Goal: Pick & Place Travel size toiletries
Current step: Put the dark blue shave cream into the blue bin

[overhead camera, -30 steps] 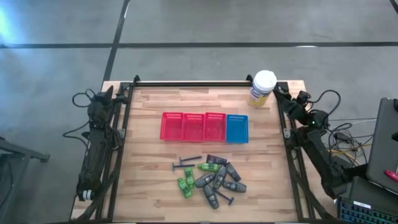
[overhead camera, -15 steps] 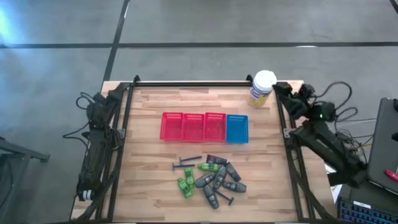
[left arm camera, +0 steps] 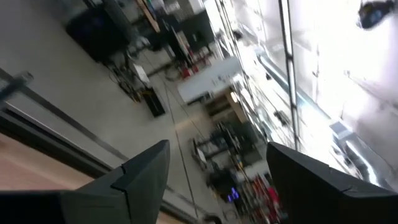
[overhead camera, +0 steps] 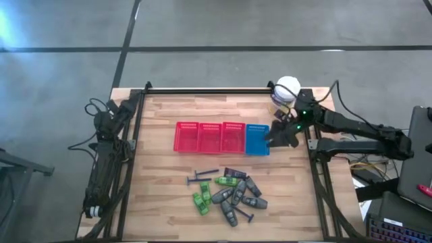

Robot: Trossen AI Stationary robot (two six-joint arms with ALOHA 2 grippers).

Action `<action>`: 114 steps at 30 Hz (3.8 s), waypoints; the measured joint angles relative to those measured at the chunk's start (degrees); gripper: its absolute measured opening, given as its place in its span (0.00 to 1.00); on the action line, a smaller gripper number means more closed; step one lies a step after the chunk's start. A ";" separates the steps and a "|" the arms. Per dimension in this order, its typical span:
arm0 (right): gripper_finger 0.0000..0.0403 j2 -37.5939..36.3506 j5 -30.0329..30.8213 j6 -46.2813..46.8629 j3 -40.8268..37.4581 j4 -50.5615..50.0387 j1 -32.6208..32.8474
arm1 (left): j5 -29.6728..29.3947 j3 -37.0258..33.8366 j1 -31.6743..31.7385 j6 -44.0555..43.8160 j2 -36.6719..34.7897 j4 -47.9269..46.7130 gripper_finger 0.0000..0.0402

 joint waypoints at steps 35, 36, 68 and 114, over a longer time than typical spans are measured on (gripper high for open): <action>0.90 11.22 23.18 33.50 0.80 -3.23 23.15 | 4.38 0.09 -0.04 5.49 0.22 -2.04 0.68; 0.90 11.55 23.71 33.40 0.80 -3.07 24.21 | 4.67 0.09 -0.04 5.28 0.22 -2.12 0.68; 0.90 50.04 37.08 42.70 25.99 -35.05 45.84 | 9.97 0.07 -0.09 13.12 1.09 -2.75 0.68; 0.30 44.22 43.25 40.20 24.39 -37.01 46.96 | 8.34 -0.04 -0.07 15.18 1.46 -2.80 0.68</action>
